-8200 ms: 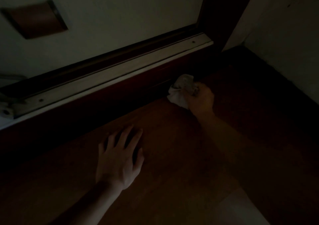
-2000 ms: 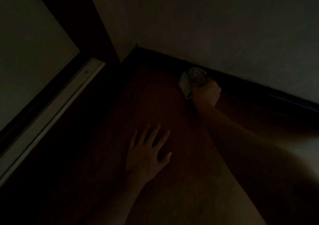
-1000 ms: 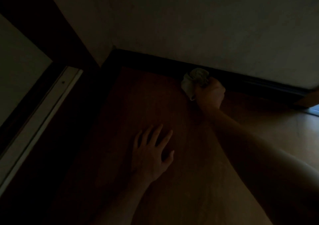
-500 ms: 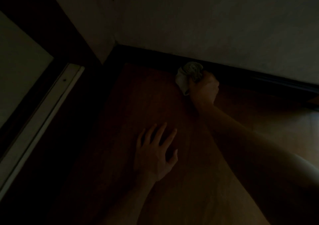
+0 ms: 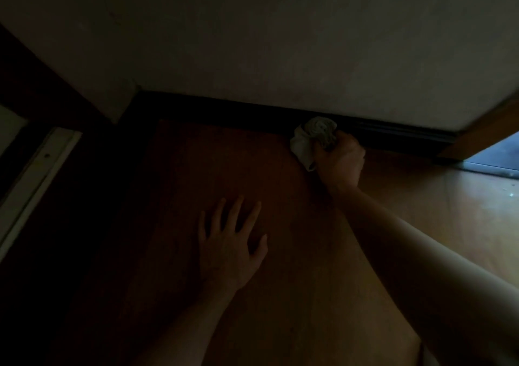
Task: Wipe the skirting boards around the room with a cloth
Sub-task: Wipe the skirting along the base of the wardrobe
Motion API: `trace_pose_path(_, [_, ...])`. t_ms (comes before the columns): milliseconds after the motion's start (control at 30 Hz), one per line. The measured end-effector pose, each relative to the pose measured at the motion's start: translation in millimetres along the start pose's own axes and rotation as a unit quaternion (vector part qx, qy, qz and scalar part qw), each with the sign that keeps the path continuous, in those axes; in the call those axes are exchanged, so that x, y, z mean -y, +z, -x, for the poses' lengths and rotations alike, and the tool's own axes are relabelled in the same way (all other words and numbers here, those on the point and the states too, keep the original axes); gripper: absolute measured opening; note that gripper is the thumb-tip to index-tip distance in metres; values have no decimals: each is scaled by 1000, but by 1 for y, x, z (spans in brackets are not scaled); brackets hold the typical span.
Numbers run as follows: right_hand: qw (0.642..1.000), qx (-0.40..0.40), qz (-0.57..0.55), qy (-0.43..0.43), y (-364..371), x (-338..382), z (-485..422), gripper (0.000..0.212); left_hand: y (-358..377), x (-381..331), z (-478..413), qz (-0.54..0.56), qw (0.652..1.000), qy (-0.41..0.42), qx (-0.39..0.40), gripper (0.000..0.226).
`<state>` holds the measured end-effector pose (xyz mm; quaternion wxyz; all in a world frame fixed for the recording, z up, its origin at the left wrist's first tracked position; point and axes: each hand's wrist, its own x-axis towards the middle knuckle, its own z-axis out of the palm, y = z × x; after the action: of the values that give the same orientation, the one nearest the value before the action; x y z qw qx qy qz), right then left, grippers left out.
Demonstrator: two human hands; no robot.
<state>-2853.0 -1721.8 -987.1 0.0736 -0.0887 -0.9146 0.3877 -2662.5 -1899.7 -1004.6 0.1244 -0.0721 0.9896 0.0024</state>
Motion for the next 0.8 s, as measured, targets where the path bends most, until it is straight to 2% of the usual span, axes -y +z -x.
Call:
trace_pose_path(133, [1000, -24, 1, -3, -1, -4, 0, 25, -3, -3, -1, 11, 1000, -6, -5, 69])
trace_pose_path(267, [999, 2, 10, -38, 11, 10, 2, 27, -5, -3, -2, 12, 1000, -9, -4, 69])
trace_pose_path(400, [999, -29, 4, -40, 21, 15, 7, 27, -5, -3, -2, 21, 1000, -10, -3, 69])
trace_pose_path(600, [997, 37, -20, -65, 64, 62, 15, 26, -2, -2, -4, 39, 999, -2, -17, 64])
trace_pose_path(800, [999, -33, -5, -35, 67, 57, 20, 22, -1, -1, -4, 55, 998, -2, -19, 63])
